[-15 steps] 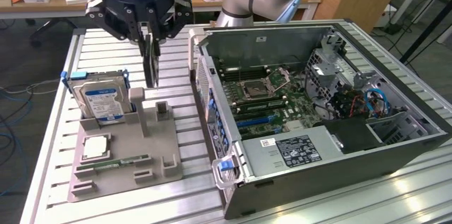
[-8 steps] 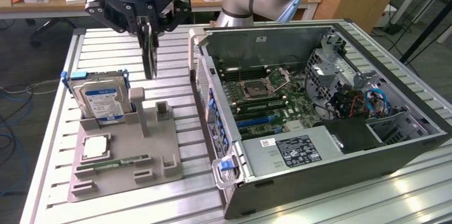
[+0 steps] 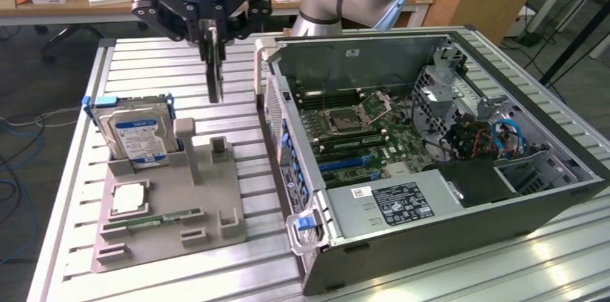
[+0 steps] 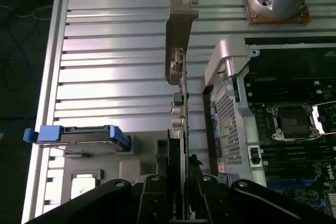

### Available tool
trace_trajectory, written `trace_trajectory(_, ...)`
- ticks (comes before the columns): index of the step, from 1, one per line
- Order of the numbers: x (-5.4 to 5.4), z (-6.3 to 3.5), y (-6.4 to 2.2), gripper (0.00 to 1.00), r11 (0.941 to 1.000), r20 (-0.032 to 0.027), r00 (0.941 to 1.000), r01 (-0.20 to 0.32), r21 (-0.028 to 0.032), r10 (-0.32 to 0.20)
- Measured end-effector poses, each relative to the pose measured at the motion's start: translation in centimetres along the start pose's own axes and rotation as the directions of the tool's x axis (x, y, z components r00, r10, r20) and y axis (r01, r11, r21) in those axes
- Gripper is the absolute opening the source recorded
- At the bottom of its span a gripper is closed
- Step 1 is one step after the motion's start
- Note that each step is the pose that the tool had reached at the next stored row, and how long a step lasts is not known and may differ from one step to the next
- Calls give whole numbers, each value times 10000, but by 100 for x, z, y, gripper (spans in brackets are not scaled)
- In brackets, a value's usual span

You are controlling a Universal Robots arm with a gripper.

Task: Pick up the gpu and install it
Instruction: 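Pick up the gpu and move the gpu toward the slot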

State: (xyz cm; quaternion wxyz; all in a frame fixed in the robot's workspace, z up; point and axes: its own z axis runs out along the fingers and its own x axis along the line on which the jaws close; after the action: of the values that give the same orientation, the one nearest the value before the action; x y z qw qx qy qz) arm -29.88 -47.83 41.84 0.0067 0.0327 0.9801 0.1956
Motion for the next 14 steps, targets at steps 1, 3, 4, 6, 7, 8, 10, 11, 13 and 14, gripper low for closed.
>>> trace_trajectory(1, -36, 0, 3, 26, 10000, -11, 10000, 20, -35, -20)
trace_trajectory(3, -108, -3, 9, 26, 9999, -28, 10000, 52, -98, -52)
trace_trajectory(4, -149, -4, 12, 26, 9999, -35, 10000, 62, -119, -62)
trace_trajectory(6, -237, -3, 18, 26, 9999, -45, 10000, 64, -124, -64)
trace_trajectory(7, -282, -3, 22, 26, 9999, -53, 10000, 60, -124, -60)
trace_trajectory(8, -326, -2, 24, 26, 9999, -60, 10000, 57, -124, -58)
trace_trajectory(10, -416, -1, 31, 26, 9999, -77, 10000, 51, -123, -52)
trace_trajectory(11, -460, -1, 34, 26, 9999, -85, 10000, 48, -121, -49)
trace_trajectory(13, -550, 0, 39, 26, 9999, -103, 9999, 41, -121, -42)
trace_trajectory(14, -599, 1, 43, 26, 9999, -111, 9999, 39, -121, -40)
